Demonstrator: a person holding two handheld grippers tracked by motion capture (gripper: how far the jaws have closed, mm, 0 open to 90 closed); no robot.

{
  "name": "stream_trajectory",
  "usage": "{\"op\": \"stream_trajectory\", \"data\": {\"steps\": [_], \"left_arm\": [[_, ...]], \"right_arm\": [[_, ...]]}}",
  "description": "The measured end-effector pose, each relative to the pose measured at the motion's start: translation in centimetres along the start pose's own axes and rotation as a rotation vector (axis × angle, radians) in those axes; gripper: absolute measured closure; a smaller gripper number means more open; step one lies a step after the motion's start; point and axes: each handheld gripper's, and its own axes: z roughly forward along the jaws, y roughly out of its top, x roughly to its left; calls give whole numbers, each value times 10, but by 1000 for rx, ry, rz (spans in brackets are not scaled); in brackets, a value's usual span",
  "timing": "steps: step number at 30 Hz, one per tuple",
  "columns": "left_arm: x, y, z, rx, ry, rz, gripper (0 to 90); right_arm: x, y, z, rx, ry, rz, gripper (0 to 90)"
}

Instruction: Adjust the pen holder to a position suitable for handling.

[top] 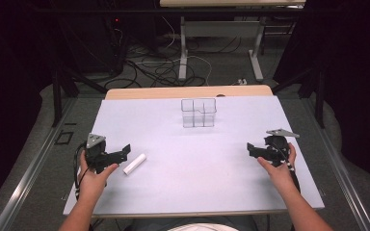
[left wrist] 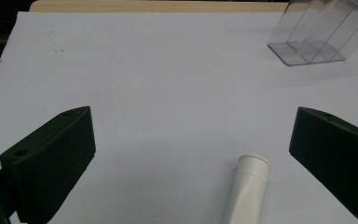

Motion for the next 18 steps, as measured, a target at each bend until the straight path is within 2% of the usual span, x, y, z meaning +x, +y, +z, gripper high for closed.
{"op": "stream_trajectory", "data": {"steps": [3, 6, 10, 14, 18], "left_arm": [[1, 0, -1, -3, 10, 2, 3], [2, 0, -1, -1, 15, 8, 3], [2, -1, -1, 3, 23, 26, 3], [3, -2, -2, 8, 31, 34, 3], [4, -2, -2, -5, 48, 39, 3]], "right_arm": [[-2, 1, 2, -4, -14, 19, 107], [-2, 0, 5, 14, -7, 20, 56], [-1, -2, 9, 44, 23, -3, 0], [2, -1, 9, 53, 6, -12, 0], [3, 3, 9, 36, -3, -32, 0]]}}
